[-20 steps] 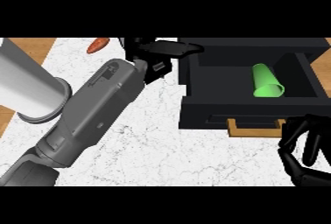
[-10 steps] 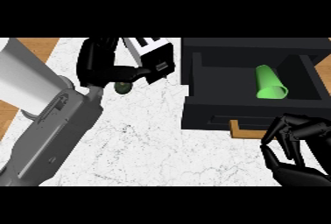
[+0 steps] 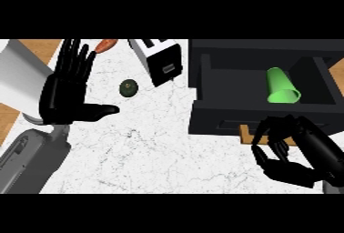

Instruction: Pick up the cup, place it into the drawer and close the drawer

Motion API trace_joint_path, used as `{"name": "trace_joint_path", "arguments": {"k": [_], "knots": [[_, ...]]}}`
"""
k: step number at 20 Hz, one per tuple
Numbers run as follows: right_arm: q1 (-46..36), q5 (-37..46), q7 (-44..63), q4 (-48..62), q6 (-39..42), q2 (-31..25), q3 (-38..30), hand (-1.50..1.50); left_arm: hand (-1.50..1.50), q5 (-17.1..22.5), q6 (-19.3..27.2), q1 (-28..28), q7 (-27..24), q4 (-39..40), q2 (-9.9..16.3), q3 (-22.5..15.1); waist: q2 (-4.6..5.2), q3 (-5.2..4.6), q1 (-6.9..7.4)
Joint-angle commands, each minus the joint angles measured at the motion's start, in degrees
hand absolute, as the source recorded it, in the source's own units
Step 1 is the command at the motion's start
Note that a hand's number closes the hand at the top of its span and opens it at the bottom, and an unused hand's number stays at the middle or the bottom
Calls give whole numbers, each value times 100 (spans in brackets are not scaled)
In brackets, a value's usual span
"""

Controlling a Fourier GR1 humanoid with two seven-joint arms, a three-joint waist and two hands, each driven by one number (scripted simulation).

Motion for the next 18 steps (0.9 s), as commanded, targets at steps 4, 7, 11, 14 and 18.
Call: {"name": "trace_joint_path", "arguments": {"k": [4,7,11,14,18], "knots": [[-499,1773,-910,1550,-750,9,713,150,-150,-8,-442,783,-215,-301,223,389,33,2,-93],[-680,1963,-1088,2236,-1076,273,708,150,-150,145,-1064,1266,-251,-235,448,769,29,1,-115],[-1525,2448,-1130,3625,-1455,640,792,-150,-150,151,-1452,1347,-255,-82,525,975,49,1,-60],[-1405,2661,-1416,3912,-1402,455,815,-150,-150,22,-1386,1593,-47,-406,516,1137,25,1,-142],[-1961,2830,-1836,5257,-1867,679,560,-150,-150,-19,-1770,1844,-199,-349,462,1452,32,3,-128]]}}
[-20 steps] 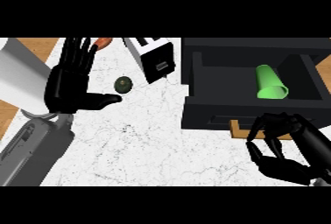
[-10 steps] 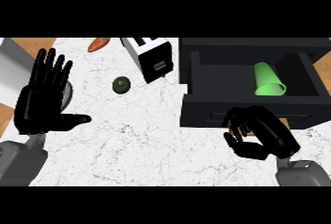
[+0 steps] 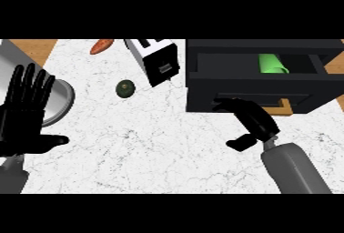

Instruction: Pick up the cup, place it into the drawer and close the drawer

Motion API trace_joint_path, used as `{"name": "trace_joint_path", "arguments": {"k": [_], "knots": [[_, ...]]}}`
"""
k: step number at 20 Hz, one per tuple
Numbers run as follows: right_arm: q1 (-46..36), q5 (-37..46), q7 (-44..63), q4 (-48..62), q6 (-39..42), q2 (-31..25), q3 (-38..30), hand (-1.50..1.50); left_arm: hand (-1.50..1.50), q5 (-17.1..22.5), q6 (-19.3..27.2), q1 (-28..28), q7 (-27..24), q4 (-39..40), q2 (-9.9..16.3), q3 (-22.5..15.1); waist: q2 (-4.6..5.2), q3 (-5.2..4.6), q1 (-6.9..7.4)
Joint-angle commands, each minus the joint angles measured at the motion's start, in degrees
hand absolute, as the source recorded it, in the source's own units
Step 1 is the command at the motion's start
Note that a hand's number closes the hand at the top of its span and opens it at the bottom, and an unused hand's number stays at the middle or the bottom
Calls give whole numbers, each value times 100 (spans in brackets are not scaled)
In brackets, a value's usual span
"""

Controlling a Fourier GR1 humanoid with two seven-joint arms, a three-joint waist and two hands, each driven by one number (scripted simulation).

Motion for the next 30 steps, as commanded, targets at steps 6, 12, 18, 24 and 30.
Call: {"name": "trace_joint_path", "arguments": {"k": [6,12,18,24,30], "knots": [[-1468,207,-824,2785,-597,307,-595,-150,-150,-193,-915,172,-185,670,-91,519,27,4,2],[-2653,-91,-1361,4290,-402,159,-1203,-150,-150,-80,-911,297,102,106,-89,675,58,11,129],[-3379,-15,-1539,5127,-111,-344,-1385,-150,-150,-99,-795,233,387,-40,-175,578,101,17,249],[-3472,-113,-1949,5565,-263,-662,-1605,-150,-150,-332,-1115,224,15,354,-247,574,175,20,367],[-3647,-107,-1943,5748,-322,-657,-1636,-150,-150,-437,-1065,82,36,394,-299,534,218,22,437]]}}
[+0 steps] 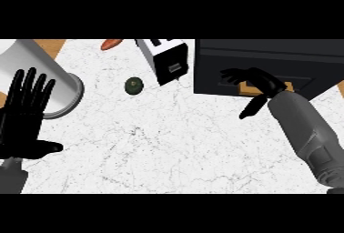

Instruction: Pick up the cup, place it into the drawer and close the drawer

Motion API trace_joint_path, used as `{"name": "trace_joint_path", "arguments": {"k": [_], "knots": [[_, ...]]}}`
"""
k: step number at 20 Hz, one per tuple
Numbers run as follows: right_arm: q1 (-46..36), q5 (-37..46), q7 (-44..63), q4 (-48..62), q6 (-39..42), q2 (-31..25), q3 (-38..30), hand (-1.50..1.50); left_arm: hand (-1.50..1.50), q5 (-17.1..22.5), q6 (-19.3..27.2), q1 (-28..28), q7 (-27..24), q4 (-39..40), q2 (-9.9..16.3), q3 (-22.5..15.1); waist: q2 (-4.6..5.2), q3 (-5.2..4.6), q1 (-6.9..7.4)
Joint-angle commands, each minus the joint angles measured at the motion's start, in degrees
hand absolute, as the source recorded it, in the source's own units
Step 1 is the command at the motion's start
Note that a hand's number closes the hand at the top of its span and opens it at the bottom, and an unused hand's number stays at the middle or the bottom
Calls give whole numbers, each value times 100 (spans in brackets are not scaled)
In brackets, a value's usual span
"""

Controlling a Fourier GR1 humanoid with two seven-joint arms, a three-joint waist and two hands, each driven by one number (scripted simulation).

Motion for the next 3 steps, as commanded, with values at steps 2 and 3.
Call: {"name": "trace_joint_path", "arguments": {"k": [2,3], "knots": [[-480,-2,761,405,-359,-285,-222,-150,-150,-24,-79,99,-86,29,-93,-6,187,42,123],[-454,-5,619,433,-258,-392,-213,-150,-150,-152,-105,113,-215,109,-166,-81,206,42,109]]}}
